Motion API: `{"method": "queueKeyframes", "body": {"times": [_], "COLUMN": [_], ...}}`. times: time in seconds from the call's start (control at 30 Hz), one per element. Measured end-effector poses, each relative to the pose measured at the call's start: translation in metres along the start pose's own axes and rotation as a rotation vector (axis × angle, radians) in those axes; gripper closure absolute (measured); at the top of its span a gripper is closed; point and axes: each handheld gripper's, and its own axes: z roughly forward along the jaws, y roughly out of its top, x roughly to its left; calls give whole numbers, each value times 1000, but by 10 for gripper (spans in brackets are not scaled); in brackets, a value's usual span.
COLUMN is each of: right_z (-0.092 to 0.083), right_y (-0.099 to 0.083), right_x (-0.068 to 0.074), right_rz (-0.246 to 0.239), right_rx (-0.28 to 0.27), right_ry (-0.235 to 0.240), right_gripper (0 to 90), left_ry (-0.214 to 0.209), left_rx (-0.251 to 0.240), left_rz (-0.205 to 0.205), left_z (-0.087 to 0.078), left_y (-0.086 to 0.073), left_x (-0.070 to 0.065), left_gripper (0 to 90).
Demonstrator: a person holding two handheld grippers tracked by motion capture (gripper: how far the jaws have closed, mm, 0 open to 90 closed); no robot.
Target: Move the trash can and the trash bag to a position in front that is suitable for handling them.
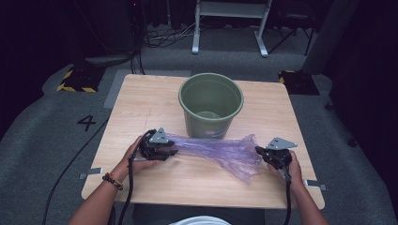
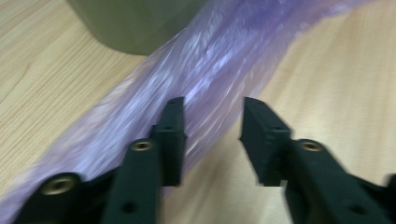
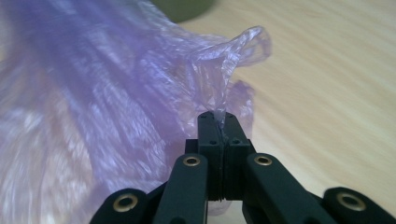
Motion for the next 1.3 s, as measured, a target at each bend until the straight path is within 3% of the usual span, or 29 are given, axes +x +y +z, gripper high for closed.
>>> {"method": "queueKeyframes", "body": {"times": [0.07,0.1,0.13,0.17,0.2,0.23,0.27,0.3,0.33,0.37,0.47,0.5,0.53,0.57,0.6,0.63,0.67,0.7,0.73,0.77,0.8,0.9,0.93,1.0,1.07,1.13,1.17,1.27,1.3], "right_z": [0,-1,-1,-4,-4,-7,-7,-9,-9,-15,-22,-31,-31,-40,-40,-47,-47,-50,-50,-48,-45,-31,-31,-18,-14,-8,-8,-4,-3], "right_y": [-1,-2,-2,-3,-3,-3,-3,-2,-2,0,5,9,9,13,13,17,17,21,21,22,21,17,17,12,10,4,4,-3,-5], "right_x": [-5,-13,-13,-22,-22,-28,-28,-33,-33,-36,-33,-27,-27,-20,-20,-7,-7,7,7,21,28,43,43,47,46,40,40,28,19], "right_rz": [15,25,25,67,67,91,91,120,120,159,152,162,162,155,155,122,122,78,78,41,19,-33,-33,-60,-82,-98,-98,-76,-54], "right_rx": [-3,4,4,-12,-12,-17,-17,-22,-22,-60,-79,-130,-130,-182,-182,-192,-192,-196,-196,-165,-148,-77,-77,-12,11,58,58,87,83], "right_ry": [-22,-81,-81,-118,-118,-169,-169,-233,-233,-213,-208,-173,-173,-78,-78,-15,-15,78,78,149,183,223,223,207,191,130,130,70,44], "right_gripper": [844,813,813,742,742,618,618,570,570,475,422,382,382,365,365,340,340,319,319,298,297,296,296,320,341,424,424,516,588], "left_ry": [4,-4,-4,-1,7,6,6,-3,-3,-5,5,-2,-2,-5,-5,-26,-26,-41,-41,-33,-43,-52,-51,-51,-75,-89,-89,-120,-125], "left_rx": [-6,-33,-33,-44,-47,-56,-56,-46,-46,-22,7,16,16,26,26,45,45,64,64,63,66,68,71,63,52,47,47,49,36], "left_rz": [-7,-27,-27,-35,-36,-53,-53,-75,-75,-76,-84,-96,-96,-116,-116,-126,-126,-126,-126,-115,-114,-105,-102,-96,-106,-82,-82,-60,-43], "left_z": [-4,-11,-11,-15,-17,-19,-19,-17,-17,-13,-8,-3,-3,1,1,5,5,10,10,13,14,17,19,22,24,28,28,33,34], "left_y": [1,2,2,2,1,-2,-2,-5,-5,-7,-10,-12,-12,-14,-14,-17,-17,-18,-18,-19,-19,-19,-19,-18,-17,-13,-13,-8,-5], "left_x": [-1,-1,-1,-1,0,3,3,7,7,10,14,18,18,22,22,24,24,24,24,22,21,17,15,11,8,-1,-1,-10,-15], "left_gripper": [372,335,296,284,284,275,275,273,265,265,276,301,320,345,400,426,440,453,464,479,480,480,480,482,485,483,474,441,377]}}
